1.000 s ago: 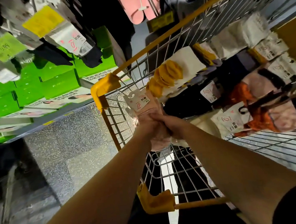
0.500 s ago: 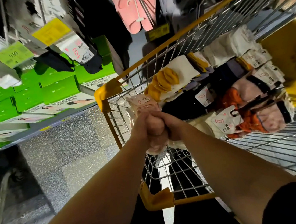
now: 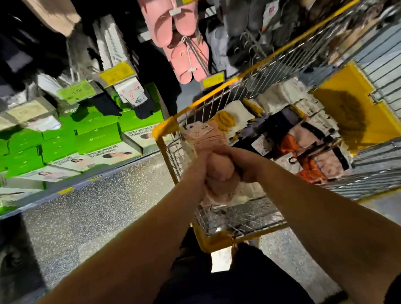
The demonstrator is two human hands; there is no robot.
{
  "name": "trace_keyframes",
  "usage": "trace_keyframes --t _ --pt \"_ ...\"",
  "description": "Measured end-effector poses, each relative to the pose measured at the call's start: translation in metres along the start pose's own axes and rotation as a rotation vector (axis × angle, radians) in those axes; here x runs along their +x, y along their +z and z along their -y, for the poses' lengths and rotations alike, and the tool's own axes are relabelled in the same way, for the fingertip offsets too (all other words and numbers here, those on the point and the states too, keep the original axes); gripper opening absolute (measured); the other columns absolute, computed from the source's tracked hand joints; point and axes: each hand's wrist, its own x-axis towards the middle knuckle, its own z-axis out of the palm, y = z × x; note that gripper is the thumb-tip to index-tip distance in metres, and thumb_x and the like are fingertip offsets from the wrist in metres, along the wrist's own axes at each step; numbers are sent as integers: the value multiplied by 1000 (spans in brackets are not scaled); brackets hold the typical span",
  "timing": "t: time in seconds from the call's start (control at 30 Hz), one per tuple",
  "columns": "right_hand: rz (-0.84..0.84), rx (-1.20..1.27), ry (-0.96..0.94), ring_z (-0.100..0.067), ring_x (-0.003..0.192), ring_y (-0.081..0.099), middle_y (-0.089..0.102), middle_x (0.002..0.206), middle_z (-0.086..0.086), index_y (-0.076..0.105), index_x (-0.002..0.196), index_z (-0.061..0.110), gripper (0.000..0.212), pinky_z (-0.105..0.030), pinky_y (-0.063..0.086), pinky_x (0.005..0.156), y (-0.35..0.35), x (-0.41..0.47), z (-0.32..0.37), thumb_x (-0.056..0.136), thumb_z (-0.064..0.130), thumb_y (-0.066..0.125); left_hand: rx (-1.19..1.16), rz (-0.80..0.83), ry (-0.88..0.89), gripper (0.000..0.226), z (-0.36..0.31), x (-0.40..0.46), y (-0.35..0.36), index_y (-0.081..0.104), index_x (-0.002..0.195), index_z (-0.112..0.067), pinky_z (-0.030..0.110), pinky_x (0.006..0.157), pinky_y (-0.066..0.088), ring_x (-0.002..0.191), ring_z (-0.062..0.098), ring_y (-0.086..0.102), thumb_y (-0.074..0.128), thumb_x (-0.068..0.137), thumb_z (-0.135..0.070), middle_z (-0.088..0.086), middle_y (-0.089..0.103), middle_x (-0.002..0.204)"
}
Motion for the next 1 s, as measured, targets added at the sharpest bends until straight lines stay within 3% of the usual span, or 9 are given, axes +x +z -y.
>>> trace_keyframes --t 0.07,0.27,0.37,0.47,0.57,0.7,0.83,0.9,1.0 --pt "-8 -70 -20 -24 90 71 75 101 -10 71 110 13 39 -37 57 84 3 -21 8 93 47 62 9 9 90 44 -11 -20 0 60 113 -15 16 58 51 76 13 62 71 87 -48 2 66 96" --pt "96 -264 -39 -23 93 69 71 89 4 69 98 20 39 -28 48 71 25 -58 40 85 57 64 -200 99 242 22 -6 -88 -14 64 97 -11 16 49 52 52 6 68 52 103 -29 -3 72 62" --pt "145 -275 -173 -10 68 69 73 75 1 67 92 16 17 -24 48 66 60 -82 54 91 32 59 -274 -33 336 45 -10 -126 -30 67 109 -12 16 53 53 70 6 74 67 90 -53 0 77 81" --pt "233 -308 -245 -9 70 70 75 78 1 67 100 18 17 -26 51 72 109 -98 62 100 25 51 -342 -233 502 88 -13 -156 -65 57 128 -12 23 70 53 96 9 71 76 63 -68 2 72 116" --pt "277 -358 -300 -14 78 71 77 83 0 67 102 19 16 -30 53 79 173 -113 69 100 26 53 -469 -265 560 72 -17 -196 -108 43 129 -14 27 67 47 91 11 64 70 82 -60 3 66 115" --pt "343 -449 -380 -19 87 71 76 95 -4 68 104 17 18 -30 53 85 256 -130 70 97 30 57 -475 -380 713 120 -24 -234 -175 47 135 -9 32 59 45 85 21 61 78 46 -84 15 65 113" --pt "399 -624 -493 -23 110 68 74 116 -6 68 121 16 76 -39 48 105 367 -139 58 59 61 73 -602 -534 810 105 -28 -284 -257 47 128 -13 49 97 53 109 25 69 79 51 -78 13 67 124" --pt "445 -697 -533 -22 108 69 74 115 -4 68 121 18 89 -40 47 107 423 -139 49 48 68 70 -600 -601 821 104 -32 -310 -294 41 134 -13 45 91 57 99 22 70 74 59 -77 11 65 126" --pt "541 -715 -575 -19 109 69 75 113 0 74 107 23 77 -38 46 107 501 -139 38 48 73 70 -550 -725 817 76 -37 -332 -362 29 148 -8 21 64 48 82 12 56 52 95 -58 9 55 124"
